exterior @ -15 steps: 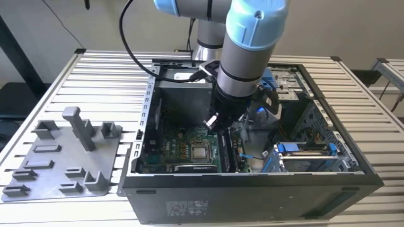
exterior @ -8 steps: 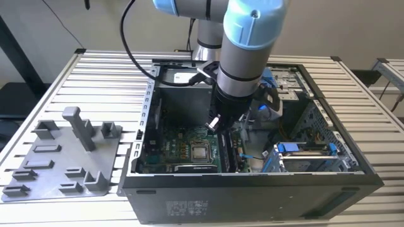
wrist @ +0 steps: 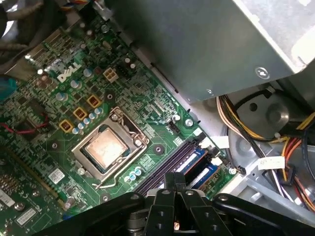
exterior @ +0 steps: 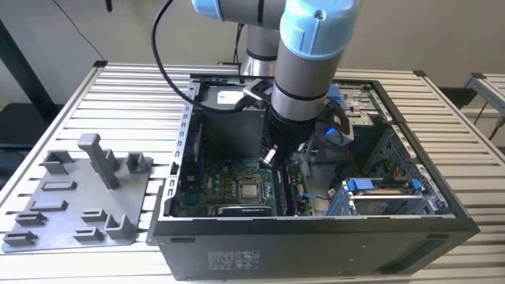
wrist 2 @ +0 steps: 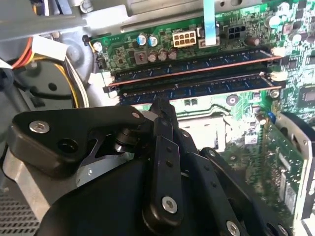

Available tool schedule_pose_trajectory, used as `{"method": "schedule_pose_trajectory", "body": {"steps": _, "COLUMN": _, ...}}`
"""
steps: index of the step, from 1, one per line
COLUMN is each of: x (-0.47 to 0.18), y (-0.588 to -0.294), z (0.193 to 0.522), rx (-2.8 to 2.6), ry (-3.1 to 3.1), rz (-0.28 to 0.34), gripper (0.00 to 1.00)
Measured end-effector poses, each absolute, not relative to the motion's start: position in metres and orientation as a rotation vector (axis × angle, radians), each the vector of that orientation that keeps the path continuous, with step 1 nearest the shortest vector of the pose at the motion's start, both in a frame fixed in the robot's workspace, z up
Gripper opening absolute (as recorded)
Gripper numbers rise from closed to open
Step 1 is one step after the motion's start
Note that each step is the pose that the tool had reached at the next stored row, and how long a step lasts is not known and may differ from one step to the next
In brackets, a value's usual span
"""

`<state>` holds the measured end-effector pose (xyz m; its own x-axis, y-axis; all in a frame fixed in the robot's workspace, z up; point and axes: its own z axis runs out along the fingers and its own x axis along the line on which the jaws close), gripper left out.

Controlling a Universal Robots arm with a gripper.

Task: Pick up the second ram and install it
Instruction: 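Press down the second ram until it locks into place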

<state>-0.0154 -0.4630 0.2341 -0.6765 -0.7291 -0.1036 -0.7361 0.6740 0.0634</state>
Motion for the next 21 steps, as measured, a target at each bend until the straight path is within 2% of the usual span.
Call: {"method": "schedule_pose_trajectory", "body": {"steps": 21, "x": -0.0154, "y": -0.4629, "z": 0.234, "rx": -1.677, "ry": 2.553, "rz": 0.15, "gripper": 0.11}}
